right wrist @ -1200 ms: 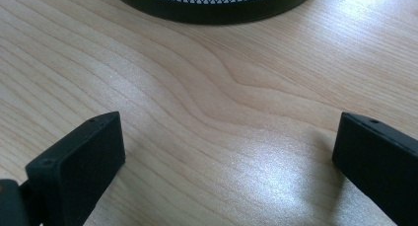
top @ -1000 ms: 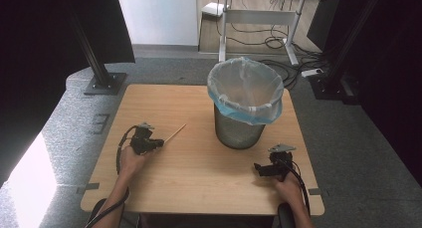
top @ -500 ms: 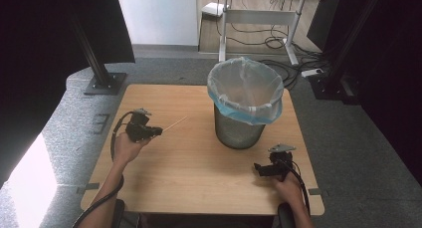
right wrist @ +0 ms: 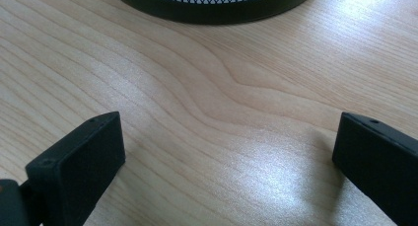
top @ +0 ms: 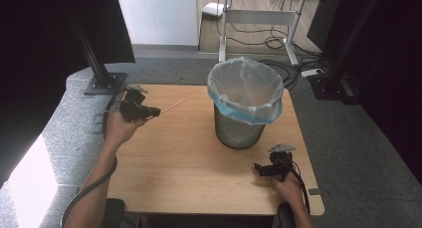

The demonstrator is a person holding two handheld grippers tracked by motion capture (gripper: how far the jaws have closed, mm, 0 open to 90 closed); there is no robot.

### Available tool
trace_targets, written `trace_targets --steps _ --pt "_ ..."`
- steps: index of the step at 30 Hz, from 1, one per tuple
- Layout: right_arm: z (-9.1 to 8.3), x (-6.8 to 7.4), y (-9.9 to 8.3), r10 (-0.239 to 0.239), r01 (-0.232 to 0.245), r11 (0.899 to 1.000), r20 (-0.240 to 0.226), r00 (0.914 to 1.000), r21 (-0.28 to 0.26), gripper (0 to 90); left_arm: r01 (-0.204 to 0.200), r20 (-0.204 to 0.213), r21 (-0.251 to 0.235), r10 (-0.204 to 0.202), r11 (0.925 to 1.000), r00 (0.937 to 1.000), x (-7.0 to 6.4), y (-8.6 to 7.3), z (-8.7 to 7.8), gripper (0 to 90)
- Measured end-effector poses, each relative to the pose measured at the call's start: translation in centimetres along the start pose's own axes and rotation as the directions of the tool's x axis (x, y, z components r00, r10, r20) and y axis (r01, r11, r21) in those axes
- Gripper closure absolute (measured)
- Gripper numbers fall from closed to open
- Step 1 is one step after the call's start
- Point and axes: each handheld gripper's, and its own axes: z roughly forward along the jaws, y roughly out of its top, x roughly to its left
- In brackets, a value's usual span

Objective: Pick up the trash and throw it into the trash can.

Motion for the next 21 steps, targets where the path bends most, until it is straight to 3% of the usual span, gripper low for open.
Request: trace_targets --steps 10,21 --pt "0.0 0.0 0.0 -0.001 0.001 1.000 -0.001 1.0000 -0.001 0.0 -0.041 -0.011 -0.027 0.041 0.9988 0.9991 -1.2 4.8 -4.4 86.2" --pt "0.0 0.0 0.0 -0.001 0.001 1.000 -0.001 1.0000 0.001 0.0 -0.144 -0.028 -0.066 0.143 0.9874 0.9894 -5.1 10.7 -8.2 86.2"
